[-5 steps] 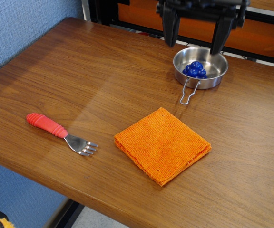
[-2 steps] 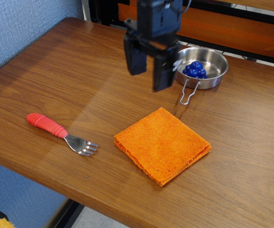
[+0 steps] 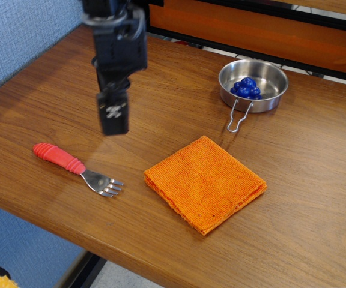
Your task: Move the fork and place it in upward direction.
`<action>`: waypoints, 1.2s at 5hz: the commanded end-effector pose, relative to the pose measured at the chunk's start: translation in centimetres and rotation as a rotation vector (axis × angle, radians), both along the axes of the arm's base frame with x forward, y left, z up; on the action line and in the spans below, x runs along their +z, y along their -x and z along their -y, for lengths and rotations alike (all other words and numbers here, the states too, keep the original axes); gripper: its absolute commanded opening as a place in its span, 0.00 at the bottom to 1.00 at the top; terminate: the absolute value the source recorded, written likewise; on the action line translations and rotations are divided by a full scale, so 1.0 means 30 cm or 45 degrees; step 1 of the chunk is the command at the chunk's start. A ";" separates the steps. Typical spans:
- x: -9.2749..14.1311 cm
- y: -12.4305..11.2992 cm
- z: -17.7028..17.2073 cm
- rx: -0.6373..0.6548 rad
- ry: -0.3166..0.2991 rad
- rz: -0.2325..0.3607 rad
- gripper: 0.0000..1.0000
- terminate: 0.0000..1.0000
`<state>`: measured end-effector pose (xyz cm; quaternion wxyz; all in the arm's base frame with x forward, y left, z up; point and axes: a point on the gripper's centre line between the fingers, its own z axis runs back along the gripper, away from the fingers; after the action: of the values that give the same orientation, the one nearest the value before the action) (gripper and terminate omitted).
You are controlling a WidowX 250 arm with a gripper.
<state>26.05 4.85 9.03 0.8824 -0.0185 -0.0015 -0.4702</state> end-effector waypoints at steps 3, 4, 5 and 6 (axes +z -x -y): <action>-0.084 0.002 -0.258 -0.221 -0.250 0.061 1.00 0.00; -0.140 0.013 -0.268 -0.256 -0.170 0.053 1.00 0.00; -0.174 0.017 -0.259 -0.269 -0.149 0.055 1.00 0.00; -0.212 0.038 -0.257 -0.249 -0.130 0.043 1.00 0.00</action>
<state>23.37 11.92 1.49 0.8291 0.0211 0.0163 -0.5584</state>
